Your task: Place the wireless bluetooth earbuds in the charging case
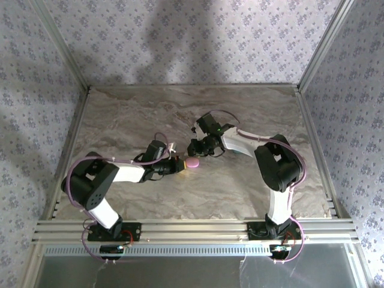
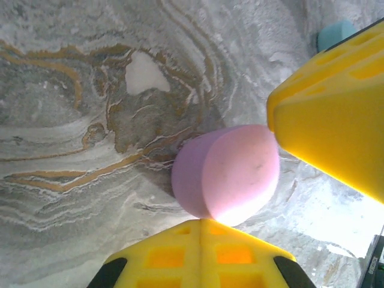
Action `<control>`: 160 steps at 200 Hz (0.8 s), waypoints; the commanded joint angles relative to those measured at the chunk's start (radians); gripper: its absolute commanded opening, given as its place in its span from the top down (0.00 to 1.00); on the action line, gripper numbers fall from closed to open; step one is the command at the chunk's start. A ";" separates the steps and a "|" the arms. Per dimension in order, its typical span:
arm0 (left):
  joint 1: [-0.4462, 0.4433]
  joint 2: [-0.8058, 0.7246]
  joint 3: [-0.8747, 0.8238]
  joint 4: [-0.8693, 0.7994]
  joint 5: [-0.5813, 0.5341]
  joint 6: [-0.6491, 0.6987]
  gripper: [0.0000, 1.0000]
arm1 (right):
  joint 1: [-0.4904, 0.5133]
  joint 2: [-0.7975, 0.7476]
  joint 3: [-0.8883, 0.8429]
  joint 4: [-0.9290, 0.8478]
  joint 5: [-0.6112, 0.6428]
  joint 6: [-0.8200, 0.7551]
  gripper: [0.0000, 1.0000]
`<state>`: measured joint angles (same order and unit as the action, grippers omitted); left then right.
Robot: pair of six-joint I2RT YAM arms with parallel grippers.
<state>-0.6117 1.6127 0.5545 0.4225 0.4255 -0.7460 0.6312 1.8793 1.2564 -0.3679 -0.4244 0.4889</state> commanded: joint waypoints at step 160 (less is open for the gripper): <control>-0.108 -0.323 0.155 -0.564 -0.333 0.071 0.00 | -0.051 -0.699 -0.515 0.055 0.282 0.019 0.10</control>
<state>-0.6960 1.2709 0.6315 -0.0219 0.1722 -0.6888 0.6018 1.2839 0.8108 -0.3244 -0.2203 0.5034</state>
